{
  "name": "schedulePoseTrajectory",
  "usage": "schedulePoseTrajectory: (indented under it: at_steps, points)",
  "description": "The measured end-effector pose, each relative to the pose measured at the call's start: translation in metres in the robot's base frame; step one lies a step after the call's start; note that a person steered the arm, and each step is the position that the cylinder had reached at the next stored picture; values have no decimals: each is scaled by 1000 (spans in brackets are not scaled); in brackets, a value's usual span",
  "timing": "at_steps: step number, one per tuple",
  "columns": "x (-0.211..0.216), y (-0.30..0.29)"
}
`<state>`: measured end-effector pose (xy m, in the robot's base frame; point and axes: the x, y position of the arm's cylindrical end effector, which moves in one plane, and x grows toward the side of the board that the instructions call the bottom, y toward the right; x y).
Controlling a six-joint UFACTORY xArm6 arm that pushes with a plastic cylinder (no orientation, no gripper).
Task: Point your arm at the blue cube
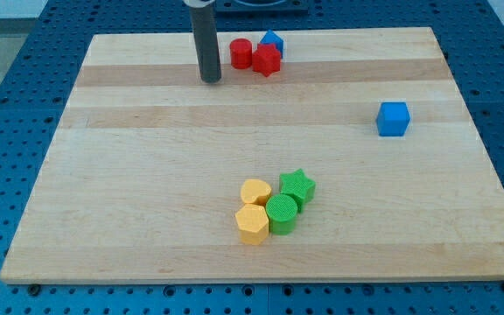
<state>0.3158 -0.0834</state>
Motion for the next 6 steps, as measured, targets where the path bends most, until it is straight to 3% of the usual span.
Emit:
schedulePoseTrajectory:
  at_steps: [1,4,6]
  points:
    - [38,9]
    - [130,108]
    - [152,186]
